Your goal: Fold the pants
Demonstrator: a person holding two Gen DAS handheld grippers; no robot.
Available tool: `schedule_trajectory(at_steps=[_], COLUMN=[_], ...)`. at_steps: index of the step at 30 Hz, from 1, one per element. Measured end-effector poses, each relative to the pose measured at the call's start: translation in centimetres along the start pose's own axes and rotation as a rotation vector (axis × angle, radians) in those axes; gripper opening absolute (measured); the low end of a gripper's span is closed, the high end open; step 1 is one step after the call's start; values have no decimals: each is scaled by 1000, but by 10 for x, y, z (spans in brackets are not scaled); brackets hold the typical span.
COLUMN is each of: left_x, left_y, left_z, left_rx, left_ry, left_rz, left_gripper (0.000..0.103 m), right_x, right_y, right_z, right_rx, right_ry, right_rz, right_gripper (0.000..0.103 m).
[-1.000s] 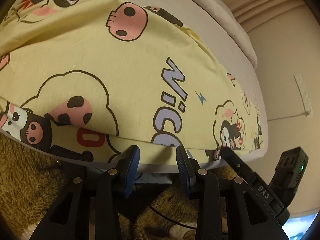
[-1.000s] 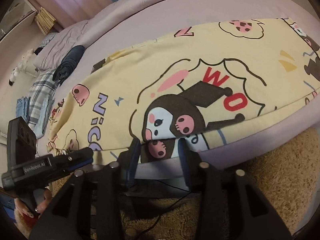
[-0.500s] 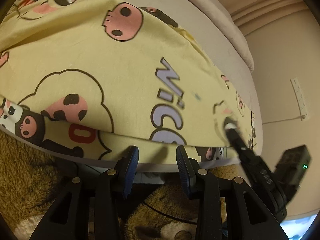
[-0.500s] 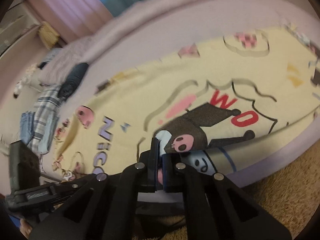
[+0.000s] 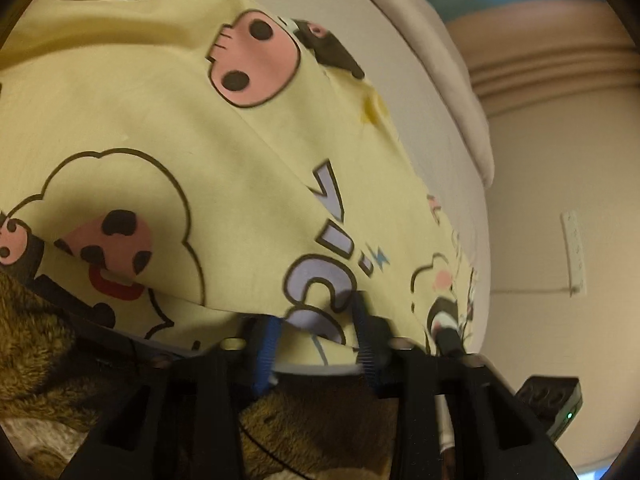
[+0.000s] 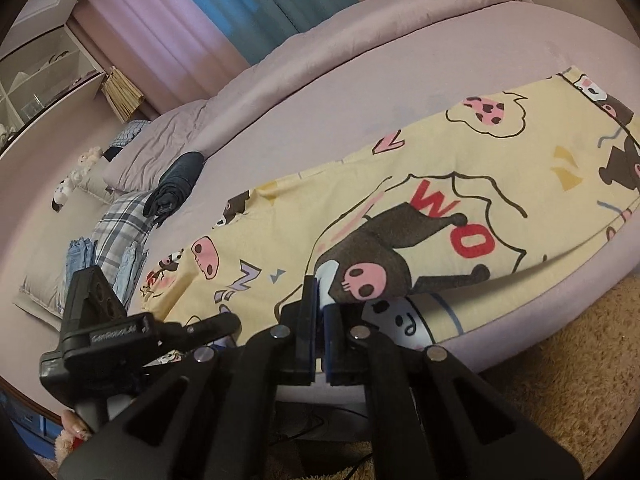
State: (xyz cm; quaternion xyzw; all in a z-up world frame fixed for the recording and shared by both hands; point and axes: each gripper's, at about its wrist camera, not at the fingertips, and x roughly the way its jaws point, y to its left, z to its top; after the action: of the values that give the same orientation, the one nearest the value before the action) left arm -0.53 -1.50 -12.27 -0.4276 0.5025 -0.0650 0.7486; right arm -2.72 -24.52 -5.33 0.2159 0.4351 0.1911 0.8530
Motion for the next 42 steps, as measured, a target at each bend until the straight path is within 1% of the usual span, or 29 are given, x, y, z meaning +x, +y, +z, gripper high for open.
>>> schedule_trajectory(at_steps=[1,4,5,7,9,12,14,17,19,20,22,24,29,32,35,38,40,42], left_x=[-3,-14,-16,-21,-20,-13,-6,5,11,14,18,17,18,20,20,20,20,21], left_y=[1,2,0,-9,-15,-18,-16,-13,-16,-16,-14,-15,-20,-19,-21,-21,-21,-21], left_z=[0,-1,-2,-7,-12,-19,-20,-18,-18,-18,-15,-17,-22,-23,-24,-24,-24,-24], left_rx=[4,1,14,78,113,146,150,144,193,196,183,197,220,217,229,226,227,232], left_ry=[-24,-63,-70,-89,-82,-66,-57,-31,-30,-23,-11,-6,-13,-12,-11,-12,-8,-8], left_rz=[14,9,12,42,74,125,152,184,210,218,221,230,246,245,257,253,254,256], left_gripper=[1,0,0,0,0,0,0,0,0,0,0,0,0,0,0,0,0,0], right_x=[0,0,1,1,0,2,6,11,15,18,24,29,25,20,15,10,7,4], right_y=[0,-1,-2,-2,0,3,4,0,-3,-6,-10,-15,-26,-34,-39,-42,-49,-57], right_z=[0,0,0,-1,-2,-3,-6,-8,-9,-11,-14,-17,-13,-10,-7,-4,-1,3], right_rx=[-1,0,2,6,-4,-27,-37,-42,-45,-48,-45,-36,-4,31,41,35,52,80], right_ry=[0,7,12,19,18,29,50,80,104,114,135,161,163,157,146,120,102,98], right_rz=[2,-3,0,-3,-5,-37,-57,-64,-76,-86,-111,-134,-126,-120,-141,-172,-195,-188], right_gripper=[3,3,3,3,3,3,3,3,3,3,4,5,5,7,10,15,15,15])
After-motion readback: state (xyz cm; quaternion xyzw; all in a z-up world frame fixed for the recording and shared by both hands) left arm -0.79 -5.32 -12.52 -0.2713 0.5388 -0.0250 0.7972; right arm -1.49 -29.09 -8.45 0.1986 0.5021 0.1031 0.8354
